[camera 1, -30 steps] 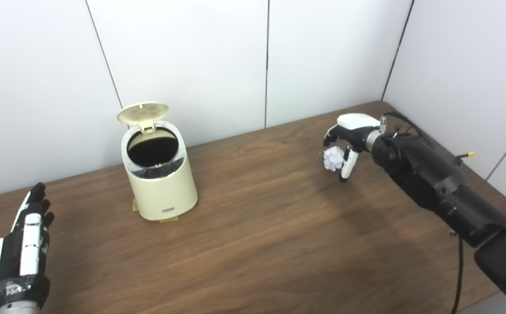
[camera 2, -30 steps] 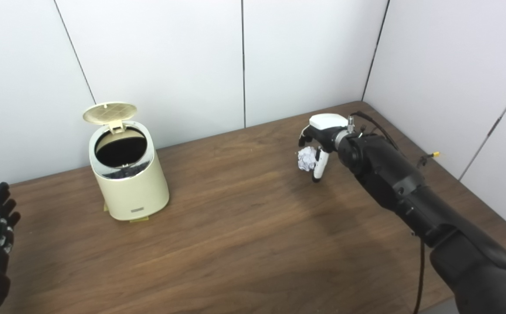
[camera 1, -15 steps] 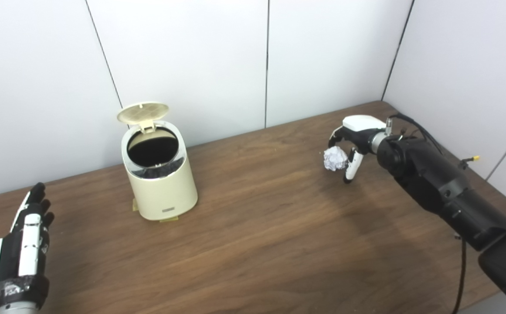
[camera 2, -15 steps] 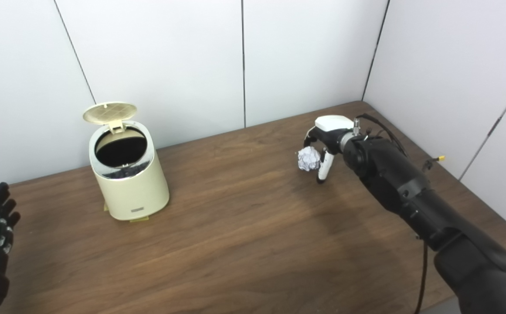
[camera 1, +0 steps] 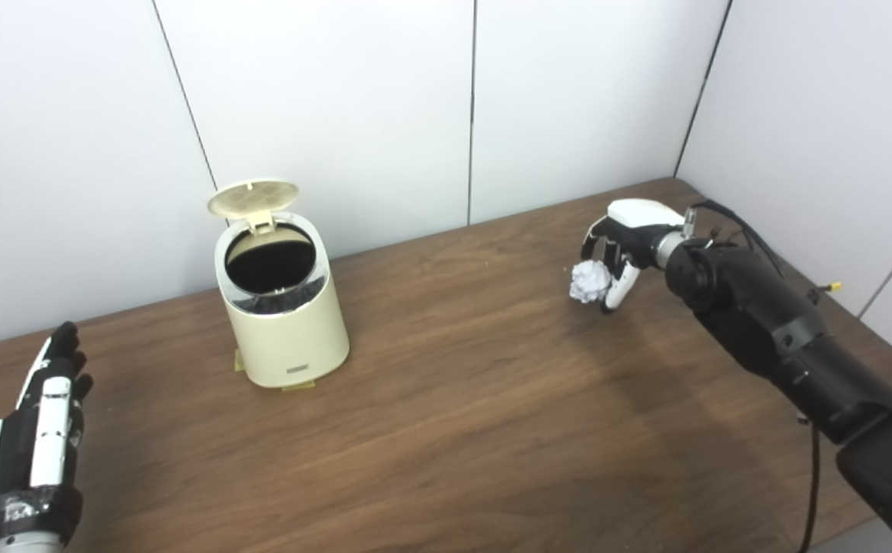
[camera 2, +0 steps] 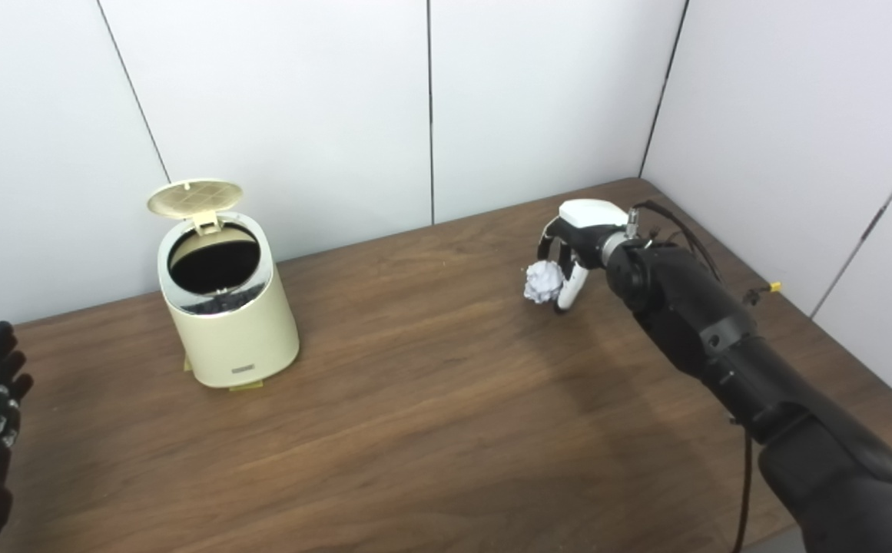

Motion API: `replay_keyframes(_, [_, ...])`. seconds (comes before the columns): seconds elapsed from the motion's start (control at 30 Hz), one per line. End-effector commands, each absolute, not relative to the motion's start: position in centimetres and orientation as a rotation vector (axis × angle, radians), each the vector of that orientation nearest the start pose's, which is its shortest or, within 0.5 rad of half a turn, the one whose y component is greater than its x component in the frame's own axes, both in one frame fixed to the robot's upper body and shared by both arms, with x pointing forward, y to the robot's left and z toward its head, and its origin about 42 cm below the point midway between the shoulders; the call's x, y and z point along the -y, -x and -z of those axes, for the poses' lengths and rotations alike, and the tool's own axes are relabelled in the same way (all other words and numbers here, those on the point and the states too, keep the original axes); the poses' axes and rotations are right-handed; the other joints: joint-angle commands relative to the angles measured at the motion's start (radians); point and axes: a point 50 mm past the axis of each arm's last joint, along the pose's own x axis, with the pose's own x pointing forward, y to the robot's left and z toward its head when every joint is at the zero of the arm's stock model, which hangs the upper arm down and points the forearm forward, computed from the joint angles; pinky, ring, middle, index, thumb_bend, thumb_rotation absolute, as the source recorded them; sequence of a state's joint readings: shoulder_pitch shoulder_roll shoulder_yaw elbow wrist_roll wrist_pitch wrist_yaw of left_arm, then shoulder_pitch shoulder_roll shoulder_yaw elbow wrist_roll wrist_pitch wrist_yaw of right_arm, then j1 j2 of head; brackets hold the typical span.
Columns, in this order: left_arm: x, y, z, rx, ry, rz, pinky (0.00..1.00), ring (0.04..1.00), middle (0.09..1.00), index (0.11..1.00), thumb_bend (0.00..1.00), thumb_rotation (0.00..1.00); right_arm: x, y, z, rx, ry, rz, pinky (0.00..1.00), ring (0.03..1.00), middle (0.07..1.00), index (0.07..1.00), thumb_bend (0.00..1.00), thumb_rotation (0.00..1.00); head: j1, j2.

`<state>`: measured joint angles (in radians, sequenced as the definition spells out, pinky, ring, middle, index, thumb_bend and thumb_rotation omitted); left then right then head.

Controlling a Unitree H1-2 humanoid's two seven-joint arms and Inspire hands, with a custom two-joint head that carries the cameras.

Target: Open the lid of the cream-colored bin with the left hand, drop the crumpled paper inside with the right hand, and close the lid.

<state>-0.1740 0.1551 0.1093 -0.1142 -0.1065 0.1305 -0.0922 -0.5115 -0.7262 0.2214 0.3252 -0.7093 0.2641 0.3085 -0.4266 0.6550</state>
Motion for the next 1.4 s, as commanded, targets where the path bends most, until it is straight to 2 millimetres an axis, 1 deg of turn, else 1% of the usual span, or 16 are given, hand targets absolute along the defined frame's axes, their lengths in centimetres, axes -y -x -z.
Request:
replay_keyframes(0.0, [-26.5, -34.1, -20.6, 0.27, -0.073, 0.051, 1.0, 1.0, 0.986, 0.978, 0.35, 0.89, 42.2, -43.7, -25.4, -0.219, 1.438, 0.04, 0.54, 0.454, 0.527, 0.468, 0.52, 0.0, 0.006, -0.002])
replay_keyframes(0.13, [-26.6, -34.2, -20.7, 0.282, -0.076, 0.048, 1.0, 1.0, 0.988, 0.981, 0.38, 0.88, 42.4, -44.0, -24.3, -0.227, 1.437, 0.056, 0.54, 0.455, 0.525, 0.457, 0.52, 0.0, 0.012, -0.005])
replay_keyframes(0.2, [-26.7, -34.2, -20.8, 0.285, -0.078, 0.05, 1.0, 1.0, 0.99, 0.979, 0.4, 0.87, 42.1, -44.0, -24.2, -0.219, 1.433, 0.054, 0.56, 0.459, 0.518, 0.458, 0.52, 0.0, 0.012, -0.005])
replay_keyframes(0.27, [-26.8, -34.2, -20.9, 0.286, -0.084, 0.052, 1.0, 1.0, 0.995, 0.982, 0.41, 0.88, 41.9, -44.0, -24.2, -0.213, 1.436, 0.053, 0.54, 0.45, 0.512, 0.466, 0.52, 0.0, 0.012, -0.005])
replay_keyframes(0.37, [-26.9, -34.2, -21.0, 0.288, -0.085, 0.06, 1.0, 1.0, 1.0, 0.988, 0.41, 0.88, 41.8, -44.0, -24.0, -0.21, 1.453, 0.066, 0.52, 0.442, 0.516, 0.468, 0.52, 0.0, 0.012, -0.004])
replay_keyframes(0.47, [-27.0, -34.1, -20.9, 0.285, -0.078, 0.056, 1.0, 1.0, 1.0, 0.991, 0.4, 0.87, 41.8, -43.9, -24.1, -0.21, 1.445, 0.076, 0.53, 0.447, 0.515, 0.467, 0.52, 0.0, 0.012, -0.004])
replay_keyframes(0.5, [-27.0, -34.1, -20.8, 0.283, -0.078, 0.055, 1.0, 1.0, 0.995, 0.986, 0.41, 0.87, 41.7, -43.9, -24.1, -0.212, 1.443, 0.08, 0.53, 0.446, 0.515, 0.468, 0.52, 0.0, 0.012, -0.004])
replay_keyframes(0.53, [-27.0, -34.1, -20.8, 0.283, -0.08, 0.054, 1.0, 1.0, 0.994, 0.983, 0.4, 0.87, 41.7, -43.8, -24.1, -0.213, 1.446, 0.081, 0.52, 0.439, 0.515, 0.47, 0.52, 0.0, 0.012, -0.004])
replay_keyframes(0.67, [-27.0, -34.2, -20.7, 0.286, -0.082, 0.061, 1.0, 1.0, 0.998, 0.986, 0.39, 0.89, 41.6, -43.8, -24.3, -0.203, 1.445, 0.089, 0.52, 0.44, 0.516, 0.468, 0.52, 0.0, 0.007, -0.002])
replay_keyframes(0.73, [-27.0, -34.2, -20.6, 0.286, -0.083, 0.062, 1.0, 1.0, 0.999, 0.988, 0.39, 0.89, 41.8, -43.9, -24.1, -0.2, 1.446, 0.09, 0.55, 0.453, 0.518, 0.462, 0.52, 0.0, 0.005, -0.001])
replay_keyframes(0.8, [-27.0, -34.2, -20.5, 0.281, -0.089, 0.059, 1.0, 1.0, 1.0, 0.987, 0.39, 0.9, 41.9, -43.9, -24.2, -0.203, 1.437, 0.094, 0.56, 0.454, 0.518, 0.461, 0.52, 0.0, 0.005, -0.001])
replay_keyframes(1.0, [-27.1, -34.3, -20.4, 0.277, -0.093, 0.063, 1.0, 1.0, 1.0, 0.988, 0.38, 0.9, 41.5, -43.8, -25.4, -0.182, 1.421, 0.133, 0.5, 0.429, 0.521, 0.471, 0.52, 0.0, 0.002, 0.005])
replay_keyframes(1.13, [-27.1, -34.4, -20.4, 0.276, -0.089, 0.06, 1.0, 1.0, 0.997, 0.982, 0.41, 0.89, 41.1, -43.0, -26.8, -0.091, 1.433, 0.186, 0.44, 0.399, 0.511, 0.492, 0.52, 0.0, -0.001, 0.007])
replay_keyframes(1.23, [-27.0, -34.5, -20.3, 0.278, -0.087, 0.067, 1.0, 1.0, 1.0, 0.989, 0.41, 0.89, 40.8, -42.4, -27.9, -0.019, 1.424, 0.198, 0.44, 0.391, 0.503, 0.498, 0.52, 0.0, -0.001, 0.007])
replay_keyframes(1.3, [-26.9, -34.6, -20.3, 0.275, -0.092, 0.068, 1.0, 1.0, 0.997, 0.982, 0.43, 0.89, 40.9, -42.1, -28.6, 0.034, 1.434, 0.202, 0.45, 0.387, 0.502, 0.504, 0.52, 0.0, -0.007, 0.009])
replay_keyframes(1.37, [-26.9, -34.6, -20.2, 0.275, -0.09, 0.068, 1.0, 1.0, 0.998, 0.981, 0.43, 0.89, 40.9, -42.0, -29.3, 0.046, 1.434, 0.219, 0.45, 0.386, 0.509, 0.502, 0.52, 0.0, -0.006, 0.009])
